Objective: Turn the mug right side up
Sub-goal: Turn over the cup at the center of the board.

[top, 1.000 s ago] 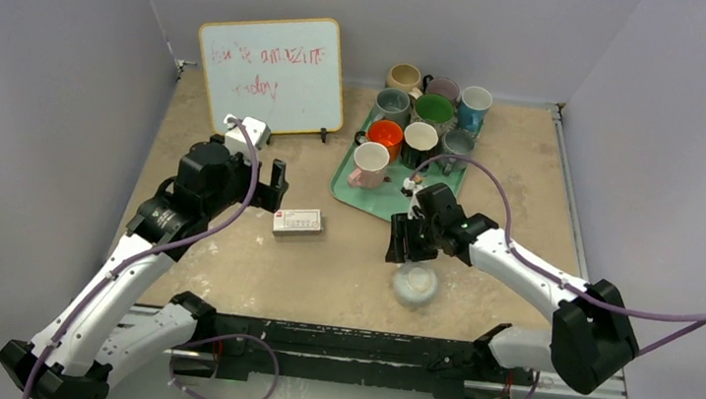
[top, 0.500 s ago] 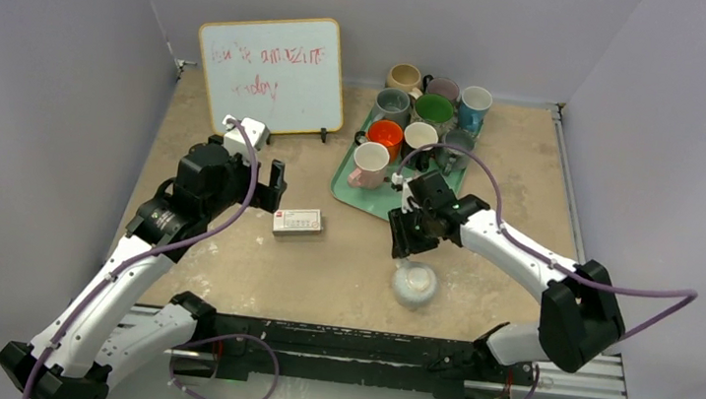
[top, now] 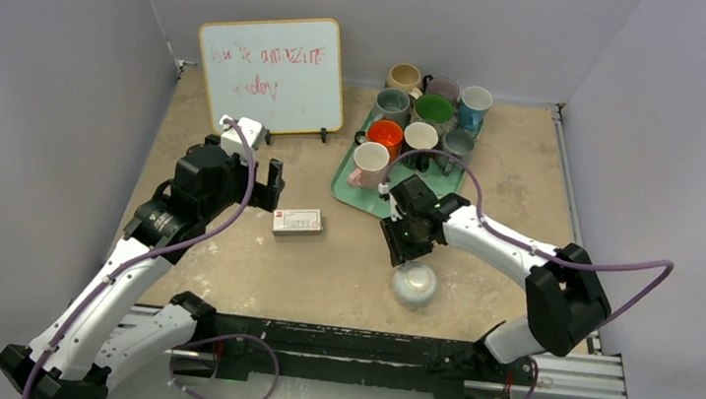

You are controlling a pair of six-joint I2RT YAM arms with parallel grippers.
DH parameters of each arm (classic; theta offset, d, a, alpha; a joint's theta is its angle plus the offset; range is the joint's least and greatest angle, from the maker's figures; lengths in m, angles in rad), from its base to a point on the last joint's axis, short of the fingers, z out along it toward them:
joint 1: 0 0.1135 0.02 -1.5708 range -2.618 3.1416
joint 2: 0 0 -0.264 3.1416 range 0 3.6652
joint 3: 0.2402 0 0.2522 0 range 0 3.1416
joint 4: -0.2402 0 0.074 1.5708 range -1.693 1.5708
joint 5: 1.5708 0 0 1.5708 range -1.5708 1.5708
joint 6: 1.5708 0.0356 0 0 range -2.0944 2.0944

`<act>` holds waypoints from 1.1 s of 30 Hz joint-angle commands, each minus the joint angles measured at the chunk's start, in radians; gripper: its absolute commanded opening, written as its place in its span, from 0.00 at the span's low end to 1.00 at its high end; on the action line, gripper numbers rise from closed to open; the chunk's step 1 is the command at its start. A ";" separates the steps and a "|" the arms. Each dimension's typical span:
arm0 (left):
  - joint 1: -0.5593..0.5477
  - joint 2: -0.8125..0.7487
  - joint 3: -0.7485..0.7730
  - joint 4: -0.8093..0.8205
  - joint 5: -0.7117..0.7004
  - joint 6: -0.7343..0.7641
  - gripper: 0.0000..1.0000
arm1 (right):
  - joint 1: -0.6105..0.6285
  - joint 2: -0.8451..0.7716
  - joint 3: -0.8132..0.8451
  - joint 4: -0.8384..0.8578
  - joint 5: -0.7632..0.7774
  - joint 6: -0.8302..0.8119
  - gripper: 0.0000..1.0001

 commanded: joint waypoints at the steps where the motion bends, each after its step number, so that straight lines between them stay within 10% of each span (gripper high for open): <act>1: 0.007 -0.015 0.000 0.017 -0.014 0.008 0.99 | 0.022 0.018 0.049 -0.033 0.043 -0.001 0.43; 22: 0.006 -0.031 0.003 0.007 -0.133 -0.019 1.00 | 0.075 0.164 0.108 -0.060 0.065 -0.017 0.26; 33: 0.007 -0.021 0.012 -0.006 -0.175 -0.031 1.00 | 0.076 0.055 0.107 0.024 0.019 -0.020 0.00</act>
